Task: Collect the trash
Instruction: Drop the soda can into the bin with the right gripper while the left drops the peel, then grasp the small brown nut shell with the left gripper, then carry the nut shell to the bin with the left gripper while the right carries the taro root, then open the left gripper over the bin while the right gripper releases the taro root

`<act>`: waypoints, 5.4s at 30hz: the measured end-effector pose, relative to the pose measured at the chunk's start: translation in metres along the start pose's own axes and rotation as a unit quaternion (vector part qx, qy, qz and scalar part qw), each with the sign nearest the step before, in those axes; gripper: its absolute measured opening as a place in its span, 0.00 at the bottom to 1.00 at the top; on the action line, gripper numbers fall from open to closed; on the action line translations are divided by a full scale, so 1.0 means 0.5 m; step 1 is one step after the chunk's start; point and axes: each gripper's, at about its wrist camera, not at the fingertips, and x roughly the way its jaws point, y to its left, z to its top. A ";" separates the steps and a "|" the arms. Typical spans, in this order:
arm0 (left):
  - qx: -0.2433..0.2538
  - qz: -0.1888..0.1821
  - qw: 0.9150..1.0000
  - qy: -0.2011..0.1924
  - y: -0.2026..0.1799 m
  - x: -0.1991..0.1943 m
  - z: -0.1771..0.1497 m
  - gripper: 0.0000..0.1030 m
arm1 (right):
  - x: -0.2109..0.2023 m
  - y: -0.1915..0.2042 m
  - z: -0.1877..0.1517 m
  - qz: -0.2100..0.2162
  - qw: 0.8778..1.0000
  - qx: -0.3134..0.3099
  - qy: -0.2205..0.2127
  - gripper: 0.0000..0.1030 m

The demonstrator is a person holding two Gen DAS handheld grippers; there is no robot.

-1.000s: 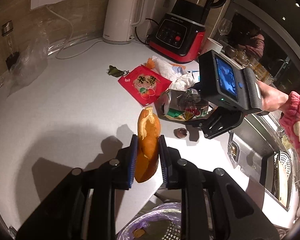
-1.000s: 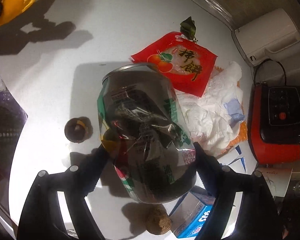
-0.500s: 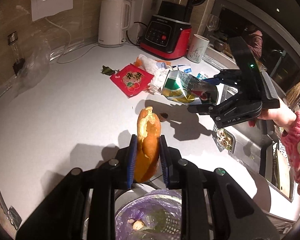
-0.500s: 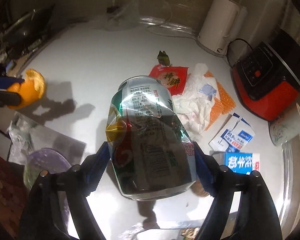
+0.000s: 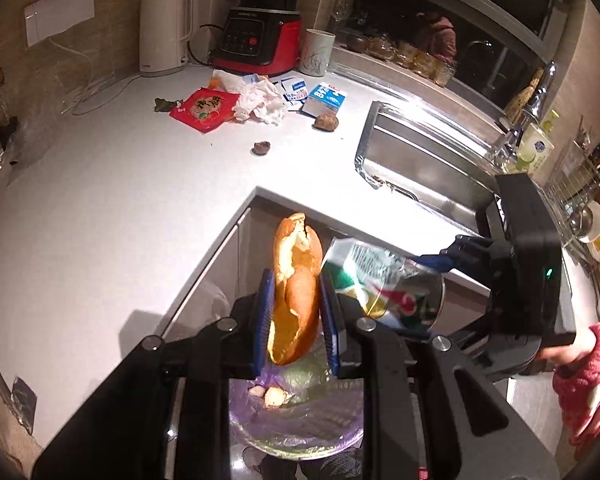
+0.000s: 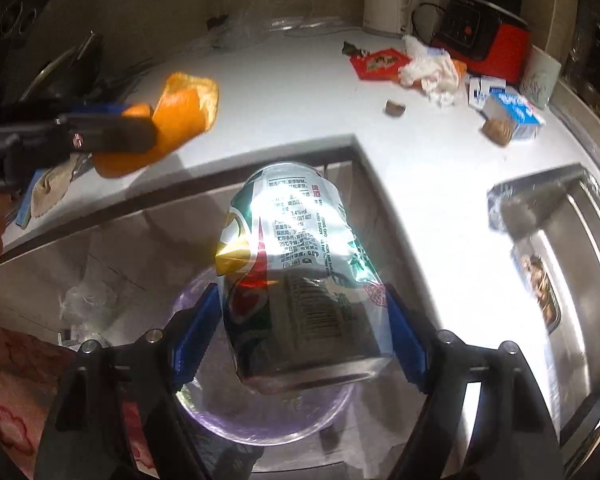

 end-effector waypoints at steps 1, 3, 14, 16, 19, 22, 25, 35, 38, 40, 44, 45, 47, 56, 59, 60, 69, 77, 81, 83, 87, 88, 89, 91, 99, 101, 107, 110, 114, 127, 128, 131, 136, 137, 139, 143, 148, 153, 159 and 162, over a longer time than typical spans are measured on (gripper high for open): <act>0.005 -0.002 1.000 0.002 -0.006 -0.002 -0.011 0.21 | 0.019 0.013 -0.015 0.001 1.000 0.008 0.005 0.76; 0.012 -0.006 1.000 0.006 -0.014 -0.006 -0.030 0.21 | 0.060 0.038 -0.044 -0.009 1.000 0.014 0.017 0.76; 0.043 -0.015 0.999 0.029 -0.056 0.011 -0.083 0.21 | 0.152 0.059 -0.102 -0.057 0.994 0.081 0.052 0.90; 0.037 -0.009 0.999 0.031 -0.060 0.020 -0.088 0.21 | 0.117 0.063 -0.107 -0.064 0.993 0.091 0.042 0.94; 0.037 -0.013 0.998 0.042 -0.061 0.044 -0.099 0.21 | 0.059 0.060 -0.114 -0.083 0.990 0.111 0.024 0.98; 0.041 -0.013 0.997 0.063 -0.059 0.088 -0.120 0.21 | 0.002 0.050 -0.121 -0.097 0.986 0.136 0.007 0.98; 0.045 -0.013 0.994 0.096 -0.057 0.143 -0.156 0.25 | -0.050 0.032 -0.121 -0.109 0.981 0.158 -0.013 0.98; 0.078 0.000 0.988 0.136 -0.077 0.216 -0.214 0.83 | -0.147 -0.027 -0.128 -0.134 0.966 0.213 -0.057 0.98; 0.078 -0.008 0.989 0.124 -0.077 0.201 -0.185 0.89 | -0.163 -0.046 -0.116 -0.135 0.962 0.225 -0.072 0.98; 0.072 -0.017 0.990 0.119 -0.072 0.190 -0.155 0.91 | -0.174 -0.059 -0.099 -0.137 0.961 0.226 -0.083 0.98; 0.037 -0.029 0.996 0.080 -0.043 0.166 -0.052 0.91 | -0.191 -0.091 -0.048 -0.131 0.962 0.216 -0.104 0.98; 0.030 -0.027 0.997 0.066 -0.033 0.162 -0.023 0.91 | -0.192 -0.104 -0.032 -0.131 0.963 0.209 -0.109 0.98; 0.025 -0.016 0.999 0.034 -0.009 0.164 0.043 0.91 | -0.187 -0.130 0.002 -0.128 0.966 0.194 -0.117 0.98; -0.008 0.024 0.999 0.022 0.087 0.346 0.251 0.66 | -0.080 -0.305 0.118 -0.098 0.979 0.153 -0.094 0.98; -0.020 0.034 0.999 0.032 0.104 0.404 0.263 0.62 | -0.043 -0.358 0.142 -0.093 0.981 0.145 -0.087 0.98; -0.022 0.038 0.998 0.033 0.109 0.418 0.266 0.59 | -0.032 -0.376 0.149 -0.088 0.982 0.146 -0.086 0.98; -0.014 0.068 0.997 0.021 0.103 0.441 0.287 0.23 | 0.038 -0.472 0.198 -0.067 0.982 0.154 -0.084 0.98; -0.021 0.058 0.998 0.013 0.101 0.418 0.292 0.23 | 0.098 -0.509 0.258 -0.062 0.983 0.144 -0.094 0.98; -0.014 0.055 0.998 -0.008 0.086 0.364 0.290 0.23 | 0.141 -0.537 0.300 -0.066 0.982 0.146 -0.095 0.98; -0.013 0.053 0.998 -0.015 0.078 0.337 0.282 0.23 | 0.158 -0.548 0.315 -0.065 0.982 0.152 -0.096 0.95; -0.024 0.045 0.998 -0.024 0.072 0.290 0.258 0.23 | 0.179 -0.556 0.336 -0.086 0.980 0.154 -0.090 0.84; -0.028 0.043 0.998 -0.025 0.072 0.282 0.252 0.23 | 0.180 -0.553 0.340 -0.092 0.980 0.151 -0.088 0.76; -0.031 0.043 0.998 -0.025 0.072 0.274 0.245 0.23 | 0.180 -0.551 0.343 -0.095 0.980 0.150 -0.087 0.60; -0.032 0.042 0.998 -0.024 0.073 0.265 0.231 0.23 | 0.178 -0.551 0.344 -0.082 0.980 0.159 -0.086 0.41; -0.015 0.037 0.999 -0.012 0.062 0.215 0.169 0.23 | 0.135 -0.503 0.310 -0.080 0.975 0.180 -0.099 0.41; -0.005 0.025 1.000 -0.008 0.049 0.196 0.147 0.23 | 0.099 -0.473 0.290 -0.082 0.975 0.177 -0.105 0.41; 0.043 -0.011 0.999 0.032 -0.009 0.161 0.022 0.23 | -0.014 -0.358 0.199 -0.088 0.975 0.170 -0.115 0.41; 0.058 -0.023 0.996 0.071 -0.027 0.175 -0.061 0.23 | -0.050 -0.297 0.144 -0.083 0.973 0.182 -0.113 0.41; 0.058 -0.038 0.989 0.130 -0.034 0.224 -0.162 0.28 | -0.080 -0.223 0.078 -0.085 0.972 0.193 -0.106 0.41; 0.045 -0.014 0.993 0.105 0.014 0.145 -0.189 0.75 | -0.007 -0.051 -0.075 -0.031 0.981 0.189 -0.038 0.41; 0.044 -0.007 0.995 0.093 0.020 0.125 -0.179 0.76 | 0.022 -0.041 -0.089 -0.024 0.982 0.188 -0.023 0.41; 0.036 0.002 0.997 0.064 0.032 0.083 -0.151 0.77 | 0.101 -0.019 -0.124 -0.013 0.983 0.184 0.019 0.41; 0.026 0.019 0.999 0.028 0.043 0.040 -0.100 0.80 | 0.160 -0.014 -0.142 0.000 0.979 0.198 0.054 0.66; 0.023 0.022 0.999 0.021 0.045 0.035 -0.089 0.80 | 0.156 -0.015 -0.137 -0.003 0.979 0.197 0.052 0.76; 0.019 0.023 0.999 0.014 0.047 0.030 -0.065 0.81 | 0.140 -0.022 -0.121 -0.006 0.980 0.193 0.043 0.83; 0.011 0.029 1.000 -0.002 0.054 0.030 -0.023 0.81 | 0.096 -0.056 -0.076 -0.012 0.981 0.192 0.018 0.86; -0.005 0.040 0.999 -0.021 0.071 0.062 0.067 0.84 | 0.018 -0.115 -0.001 -0.035 0.980 0.193 -0.035 0.93; -0.026 0.068 0.997 -0.036 0.114 0.141 0.185 0.85 | -0.032 -0.190 0.053 -0.053 0.980 0.181 -0.070 0.97; -0.045 0.112 0.992 -0.023 0.193 0.275 0.306 0.85 | -0.033 -0.302 0.097 -0.067 0.978 0.182 -0.080 0.97; -0.048 0.121 0.991 -0.019 0.210 0.319 0.346 0.85 | -0.011 -0.369 0.134 -0.074 0.978 0.179 -0.082 0.98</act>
